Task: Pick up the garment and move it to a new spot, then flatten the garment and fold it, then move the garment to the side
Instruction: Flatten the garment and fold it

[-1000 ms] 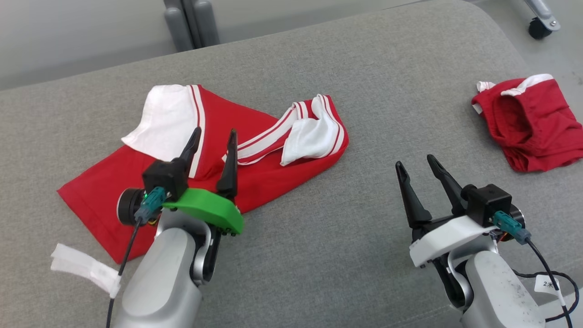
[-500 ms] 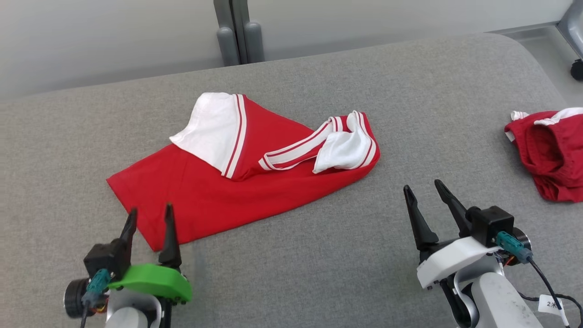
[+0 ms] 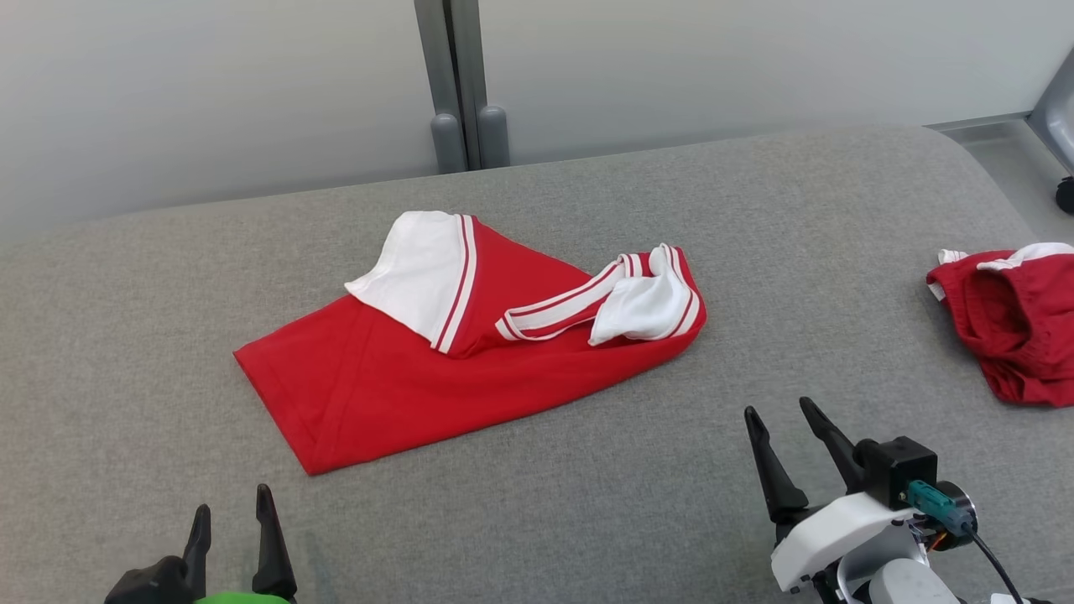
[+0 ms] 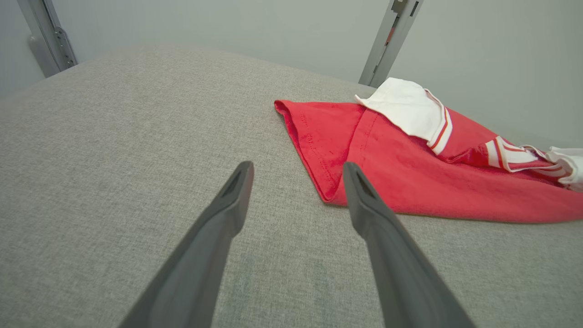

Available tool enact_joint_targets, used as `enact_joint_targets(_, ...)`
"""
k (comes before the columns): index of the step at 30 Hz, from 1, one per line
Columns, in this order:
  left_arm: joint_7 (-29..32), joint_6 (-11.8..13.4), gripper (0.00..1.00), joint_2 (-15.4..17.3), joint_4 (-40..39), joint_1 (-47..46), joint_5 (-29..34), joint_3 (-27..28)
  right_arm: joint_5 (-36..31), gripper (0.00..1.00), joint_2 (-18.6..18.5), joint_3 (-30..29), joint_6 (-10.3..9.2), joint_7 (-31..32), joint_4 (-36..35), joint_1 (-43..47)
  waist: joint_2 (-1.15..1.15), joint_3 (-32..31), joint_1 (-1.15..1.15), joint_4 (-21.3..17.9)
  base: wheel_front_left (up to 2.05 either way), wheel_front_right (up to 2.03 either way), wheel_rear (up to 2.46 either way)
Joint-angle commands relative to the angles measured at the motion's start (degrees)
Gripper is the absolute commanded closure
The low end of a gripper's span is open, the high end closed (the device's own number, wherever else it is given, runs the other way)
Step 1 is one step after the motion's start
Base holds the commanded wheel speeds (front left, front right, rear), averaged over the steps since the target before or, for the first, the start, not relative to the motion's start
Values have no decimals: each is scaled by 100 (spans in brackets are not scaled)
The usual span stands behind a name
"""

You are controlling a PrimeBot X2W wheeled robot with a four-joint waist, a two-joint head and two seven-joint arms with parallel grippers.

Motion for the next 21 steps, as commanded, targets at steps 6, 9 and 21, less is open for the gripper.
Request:
enact_joint_targets(6, 0, 20, 0, 14, -7, 6, -85, -166, -119, 0, -19, 93, -9, -8, 9, -65, 0, 155, 0, 129, 0, 0, 0)
enact_joint_targets(9, 0, 4, 0, 14, 37, -153, -111, -287, -185, 0, -19, 255, -9, -8, 46, -302, 0, 325, 0, 236, 0, 0, 0)
enact_joint_targets(21, 0, 59, 0, 15, 86, -795, -268, -916, -13, 0, -21, 1482, -9, -8, 1320, -2152, 0, 1107, 0, 883, 0, 0, 0)
